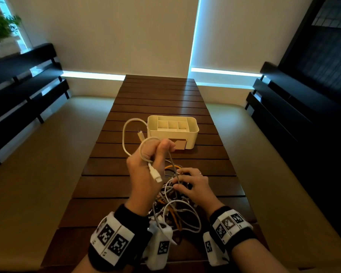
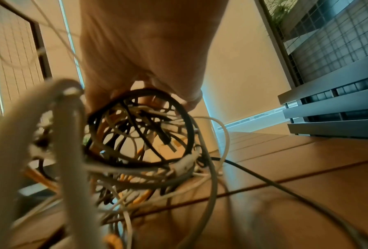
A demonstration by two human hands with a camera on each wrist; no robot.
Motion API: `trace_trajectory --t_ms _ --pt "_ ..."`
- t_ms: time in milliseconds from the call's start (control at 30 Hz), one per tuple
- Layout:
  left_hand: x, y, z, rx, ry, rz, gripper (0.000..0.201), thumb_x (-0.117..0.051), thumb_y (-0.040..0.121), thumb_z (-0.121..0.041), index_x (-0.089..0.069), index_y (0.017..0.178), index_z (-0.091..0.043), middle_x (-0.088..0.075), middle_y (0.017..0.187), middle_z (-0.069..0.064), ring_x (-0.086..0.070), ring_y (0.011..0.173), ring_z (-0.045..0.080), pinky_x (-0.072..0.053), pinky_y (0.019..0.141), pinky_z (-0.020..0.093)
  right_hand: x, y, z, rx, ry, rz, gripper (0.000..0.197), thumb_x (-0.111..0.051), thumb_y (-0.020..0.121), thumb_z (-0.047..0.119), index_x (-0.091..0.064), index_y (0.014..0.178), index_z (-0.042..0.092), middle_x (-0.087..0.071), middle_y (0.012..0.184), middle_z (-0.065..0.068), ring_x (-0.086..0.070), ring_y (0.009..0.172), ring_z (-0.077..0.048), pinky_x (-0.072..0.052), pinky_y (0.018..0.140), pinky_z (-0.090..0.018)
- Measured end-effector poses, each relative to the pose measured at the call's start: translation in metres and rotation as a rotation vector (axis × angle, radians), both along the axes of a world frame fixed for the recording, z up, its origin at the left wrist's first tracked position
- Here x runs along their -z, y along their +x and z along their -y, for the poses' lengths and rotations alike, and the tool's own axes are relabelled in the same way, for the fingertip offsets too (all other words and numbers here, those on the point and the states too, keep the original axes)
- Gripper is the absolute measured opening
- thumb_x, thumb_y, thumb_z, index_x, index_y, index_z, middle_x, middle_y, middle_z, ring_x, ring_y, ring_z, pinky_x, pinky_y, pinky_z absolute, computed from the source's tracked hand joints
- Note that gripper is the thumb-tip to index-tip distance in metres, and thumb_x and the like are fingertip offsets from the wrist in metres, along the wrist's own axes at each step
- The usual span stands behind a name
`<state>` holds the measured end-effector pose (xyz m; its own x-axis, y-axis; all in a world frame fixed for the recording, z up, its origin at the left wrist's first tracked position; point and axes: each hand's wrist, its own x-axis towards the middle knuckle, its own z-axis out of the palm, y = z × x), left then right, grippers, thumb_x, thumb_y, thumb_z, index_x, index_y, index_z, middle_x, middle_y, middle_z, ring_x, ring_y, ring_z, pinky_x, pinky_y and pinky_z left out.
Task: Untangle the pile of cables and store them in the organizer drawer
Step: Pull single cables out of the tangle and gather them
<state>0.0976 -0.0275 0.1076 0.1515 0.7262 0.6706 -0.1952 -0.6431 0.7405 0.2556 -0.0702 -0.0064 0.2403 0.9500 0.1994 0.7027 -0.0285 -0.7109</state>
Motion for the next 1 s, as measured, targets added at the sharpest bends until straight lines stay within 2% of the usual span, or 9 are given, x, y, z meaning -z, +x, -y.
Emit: trace_trajectory --t_ms 167,367,433,567,633,733,800,867,1000 --pt "-0.006 -0.002 0.003 0.026 -0.064 0.005 0.028 -0.05 0.093 -0.02 -0.068 0.079 -0.004 -0.068 0.078 0.009 -0.064 0.078 0.011 -0.05 0.071 0.018 0.002 -0.003 -0.003 0.017 -0.025 -0.057 0.015 -0.068 0.082 0.03 -0.073 0.096 0.029 -0.055 0.116 0.016 -0.037 0.114 0.004 -0.028 0.099 -0.028" --pt "-0.013 -0.008 0.007 0.013 -0.173 0.143 0.022 -0.052 0.095 -0.021 -0.067 0.079 -0.015 -0.067 0.072 -0.008 -0.06 0.07 0.003 -0.046 0.064 0.015 0.001 -0.004 0.0 -0.007 -0.052 -0.012 0.017 -0.066 0.082 0.036 -0.069 0.098 0.041 -0.053 0.12 0.021 -0.039 0.12 -0.001 -0.032 0.103 -0.045" --pt "-0.018 -0.01 0.006 0.079 -0.203 0.117 0.022 -0.052 0.094 -0.021 -0.067 0.08 -0.014 -0.068 0.072 -0.01 -0.062 0.07 0.001 -0.046 0.062 0.013 -0.003 -0.007 0.001 0.01 -0.054 0.05 0.017 -0.066 0.082 0.037 -0.07 0.098 0.039 -0.051 0.123 0.021 -0.035 0.122 -0.001 -0.029 0.101 -0.044" --pt "-0.007 -0.016 -0.008 0.107 -0.08 -0.291 0.01 -0.065 0.083 -0.039 -0.067 0.087 -0.03 -0.069 0.091 -0.009 -0.063 0.085 0.001 -0.05 0.07 0.019 -0.013 -0.01 0.005 0.104 0.003 0.195 0.013 -0.067 0.08 0.036 -0.074 0.09 0.033 -0.041 0.115 0.025 -0.022 0.109 0.005 -0.012 0.077 -0.023" --pt "0.012 -0.017 -0.016 0.033 -0.128 -0.637 0.037 -0.073 0.073 -0.045 -0.06 0.106 -0.038 -0.059 0.113 -0.01 -0.059 0.095 0.004 -0.051 0.079 0.025 -0.019 -0.011 0.006 0.159 0.096 0.122 0.012 -0.071 0.078 0.029 -0.075 0.088 0.025 -0.042 0.097 0.02 -0.032 0.094 0.001 -0.021 0.075 -0.022" --pt "0.039 -0.011 -0.013 -0.086 -0.247 -1.033 0.073 -0.076 0.071 -0.044 -0.035 0.131 -0.036 -0.032 0.134 0.0 -0.062 0.092 0.02 -0.051 0.075 0.03 -0.03 -0.012 0.001 0.197 0.186 0.001 0.009 -0.07 0.081 0.02 -0.074 0.086 0.015 -0.05 0.079 0.015 -0.05 0.081 -0.008 -0.035 0.071 -0.012" --pt "0.053 -0.004 -0.006 -0.102 -0.313 -0.999 0.077 -0.073 0.075 -0.046 -0.028 0.137 -0.034 -0.027 0.135 0.002 -0.06 0.097 0.025 -0.049 0.075 0.032 -0.037 -0.014 -0.001 0.2 0.196 -0.007 0.007 -0.066 0.083 0.017 -0.073 0.084 0.013 -0.057 0.08 0.01 -0.057 0.081 -0.012 -0.043 0.074 -0.021" --pt "0.062 0.006 -0.002 -0.099 -0.308 -0.917 0.067 -0.07 0.077 -0.049 -0.036 0.132 -0.03 -0.037 0.13 -0.001 -0.057 0.103 0.024 -0.048 0.076 0.035 -0.038 -0.015 -0.002 0.204 0.176 0.032 0.008 -0.064 0.085 0.016 -0.071 0.082 0.013 -0.059 0.079 0.009 -0.057 0.079 -0.013 -0.044 0.075 -0.027" --pt "0.073 0.016 -0.006 -0.054 -0.277 -0.981 0.044 -0.067 0.08 -0.049 -0.053 0.115 -0.026 -0.057 0.111 -0.004 -0.058 0.102 0.018 -0.046 0.076 0.031 -0.033 -0.013 0.001 0.238 0.158 0.064 0.011 -0.06 0.089 0.02 -0.067 0.082 0.016 -0.065 0.074 0.003 -0.058 0.073 -0.015 -0.046 0.069 -0.032"
